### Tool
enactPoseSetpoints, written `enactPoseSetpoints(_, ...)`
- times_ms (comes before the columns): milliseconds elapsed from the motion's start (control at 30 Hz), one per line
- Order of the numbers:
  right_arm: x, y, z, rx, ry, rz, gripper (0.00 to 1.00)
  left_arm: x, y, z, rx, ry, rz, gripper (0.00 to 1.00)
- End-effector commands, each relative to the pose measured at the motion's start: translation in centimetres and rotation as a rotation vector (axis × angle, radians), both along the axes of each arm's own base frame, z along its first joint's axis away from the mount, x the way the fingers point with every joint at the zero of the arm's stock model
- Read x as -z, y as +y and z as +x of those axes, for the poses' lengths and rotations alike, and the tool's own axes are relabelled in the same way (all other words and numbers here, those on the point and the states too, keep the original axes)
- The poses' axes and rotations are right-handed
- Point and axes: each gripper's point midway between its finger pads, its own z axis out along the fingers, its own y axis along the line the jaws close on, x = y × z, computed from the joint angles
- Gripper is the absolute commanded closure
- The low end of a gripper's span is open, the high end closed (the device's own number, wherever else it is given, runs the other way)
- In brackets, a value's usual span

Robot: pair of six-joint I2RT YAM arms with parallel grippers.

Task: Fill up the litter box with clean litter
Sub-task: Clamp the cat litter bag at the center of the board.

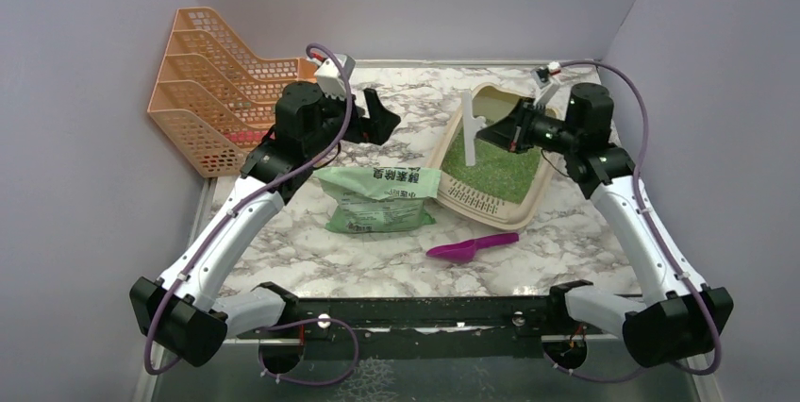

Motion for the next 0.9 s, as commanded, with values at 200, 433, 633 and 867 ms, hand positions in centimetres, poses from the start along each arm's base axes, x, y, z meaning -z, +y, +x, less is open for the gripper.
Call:
enactPoseSetpoints(200, 0.0, 5.2, 1.2, 0.150, -0.189, -0.348, 0.99, -4.1, -1.3, -0.2, -0.054, 0.095, -0.334, 0.12)
enactPoseSetpoints(433, -0.4, 9.0, 0.4, 0.167, -0.284, -0.440, 0.99, -3.6, -2.6, 0.1, -0.020, 0.151, -0.385, 0.13)
enactPoseSetpoints(633, -0.5, 11.6, -0.2, 0.166, -0.335, -0.481, 0.99, -1.5, -3.6, 0.7, -0.009, 0.193, -0.362, 0.27)
enactPoseSetpoints(867, -1.2, 13.3, -0.8, 0.140, -0.374, -0.456, 0.99, 0.0, -4.0, 1.1, -0.022, 0.214, -0.318, 0.38)
